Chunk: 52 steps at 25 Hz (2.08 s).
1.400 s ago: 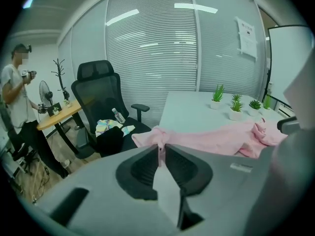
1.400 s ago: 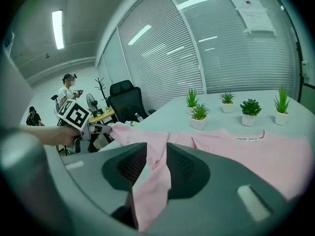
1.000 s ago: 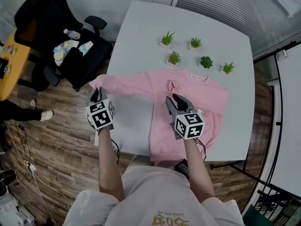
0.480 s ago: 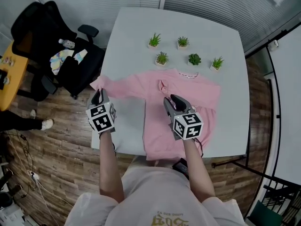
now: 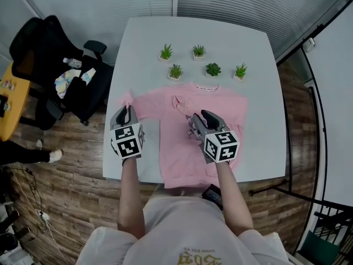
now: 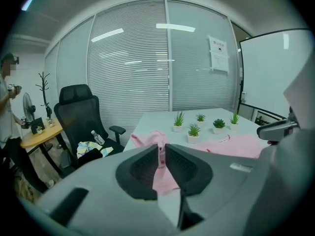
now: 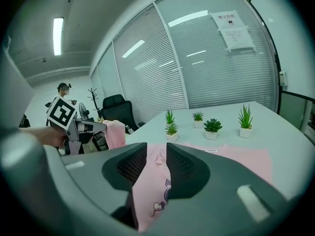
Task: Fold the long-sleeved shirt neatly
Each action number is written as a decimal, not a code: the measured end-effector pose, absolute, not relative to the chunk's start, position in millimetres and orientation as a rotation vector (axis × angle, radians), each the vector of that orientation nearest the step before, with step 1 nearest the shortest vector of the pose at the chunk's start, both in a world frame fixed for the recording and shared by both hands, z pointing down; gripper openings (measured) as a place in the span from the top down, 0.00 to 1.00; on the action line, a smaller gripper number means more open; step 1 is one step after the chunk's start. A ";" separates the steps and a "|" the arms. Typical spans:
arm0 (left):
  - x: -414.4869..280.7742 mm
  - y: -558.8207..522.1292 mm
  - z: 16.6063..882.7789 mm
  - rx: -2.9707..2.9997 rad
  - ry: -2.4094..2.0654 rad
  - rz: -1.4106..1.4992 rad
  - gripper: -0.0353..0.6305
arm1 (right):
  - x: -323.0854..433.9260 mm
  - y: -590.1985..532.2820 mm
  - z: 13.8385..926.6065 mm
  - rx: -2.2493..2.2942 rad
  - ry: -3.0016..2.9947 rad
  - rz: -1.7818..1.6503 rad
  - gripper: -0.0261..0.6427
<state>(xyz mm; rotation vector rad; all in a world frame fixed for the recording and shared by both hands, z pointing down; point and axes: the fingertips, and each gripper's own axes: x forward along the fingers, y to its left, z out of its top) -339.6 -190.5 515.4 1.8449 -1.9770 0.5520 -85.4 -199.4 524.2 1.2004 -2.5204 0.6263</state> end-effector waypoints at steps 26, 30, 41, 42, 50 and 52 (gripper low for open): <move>-175.7 -223.8 464.9 2.123 -1.836 0.556 0.88 | 29.5 -200.8 496.2 1.386 -2.544 0.684 0.76; -146.2 -231.6 464.2 2.158 -1.804 0.561 0.88 | 53.1 -201.6 495.5 1.418 -2.532 0.688 0.76; -67.4 -241.6 466.2 2.239 -1.716 0.590 0.88 | 112.7 -207.0 500.2 1.477 -2.513 0.718 0.76; -61.4 -242.4 467.2 2.243 -1.709 0.593 0.88 | 116.9 -207.5 501.8 1.477 -2.512 0.722 0.76; -14.1 -244.2 483.6 2.271 -1.648 0.635 0.88 | 143.5 -211.9 516.8 1.470 -2.502 0.760 0.76; -2.0 -244.9 488.5 2.284 -1.631 0.654 0.88 | 148.3 -213.5 520.4 1.463 -2.500 0.768 0.76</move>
